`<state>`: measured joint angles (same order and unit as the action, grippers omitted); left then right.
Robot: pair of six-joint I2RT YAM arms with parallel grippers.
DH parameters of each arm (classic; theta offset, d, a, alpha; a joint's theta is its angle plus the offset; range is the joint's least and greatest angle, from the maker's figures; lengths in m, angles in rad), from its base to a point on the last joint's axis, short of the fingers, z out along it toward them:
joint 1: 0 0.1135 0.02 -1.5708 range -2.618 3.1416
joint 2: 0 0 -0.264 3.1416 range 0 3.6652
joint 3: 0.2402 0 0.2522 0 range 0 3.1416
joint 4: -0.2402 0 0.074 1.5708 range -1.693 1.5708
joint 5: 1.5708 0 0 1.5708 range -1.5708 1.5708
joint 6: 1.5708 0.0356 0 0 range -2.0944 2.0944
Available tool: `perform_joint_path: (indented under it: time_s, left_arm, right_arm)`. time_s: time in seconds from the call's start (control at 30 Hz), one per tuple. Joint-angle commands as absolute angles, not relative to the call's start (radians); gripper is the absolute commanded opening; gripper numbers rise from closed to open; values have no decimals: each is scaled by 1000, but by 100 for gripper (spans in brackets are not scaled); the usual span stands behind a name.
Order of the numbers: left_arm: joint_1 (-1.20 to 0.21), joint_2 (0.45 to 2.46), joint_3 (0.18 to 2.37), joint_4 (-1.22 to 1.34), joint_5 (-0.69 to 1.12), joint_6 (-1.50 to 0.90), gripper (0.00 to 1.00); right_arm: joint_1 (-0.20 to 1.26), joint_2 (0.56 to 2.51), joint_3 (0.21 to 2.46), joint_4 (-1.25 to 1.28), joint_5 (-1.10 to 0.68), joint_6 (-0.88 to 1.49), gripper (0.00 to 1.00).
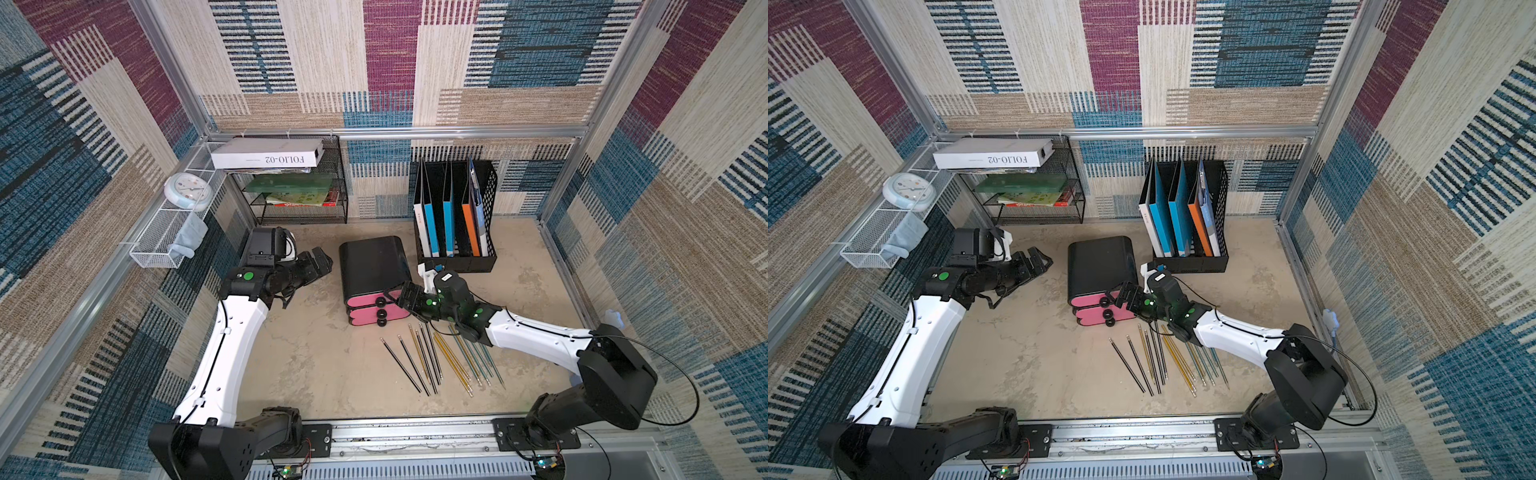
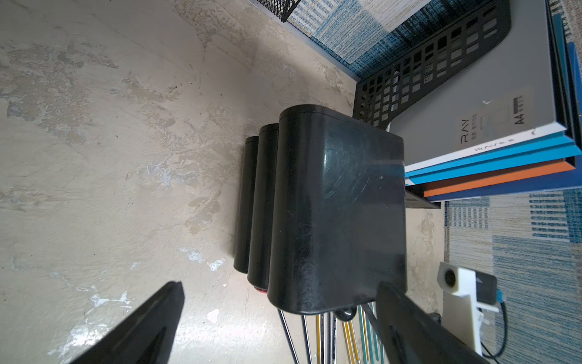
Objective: Please place the pencils in the drawer according to their color
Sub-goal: Move the storage box to the center of the board.
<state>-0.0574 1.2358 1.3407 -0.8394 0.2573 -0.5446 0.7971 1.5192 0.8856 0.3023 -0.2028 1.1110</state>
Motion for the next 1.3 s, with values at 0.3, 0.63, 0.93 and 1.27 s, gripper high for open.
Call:
perform_joint_path:
  time_s: [0.3,0.63,0.93,1.27]
  left_arm:
    - [-58,1231,1330,-883,250,-505,99]
    - [-59,1230,1308,-885,246,-493,99]
    - [-57,1335,1375,-886,207,-500,99]
    - [-58,1522,1558,-887,213,-496,99]
  right_arm:
    - [783,1712,1093,311,-196,1083,100]
    - [726,1837,1291,232,-239,1036,100]
    - [713,1749,1179,319,-288,1082,99]
    - [713,1623,928,559,-312,1225,97]
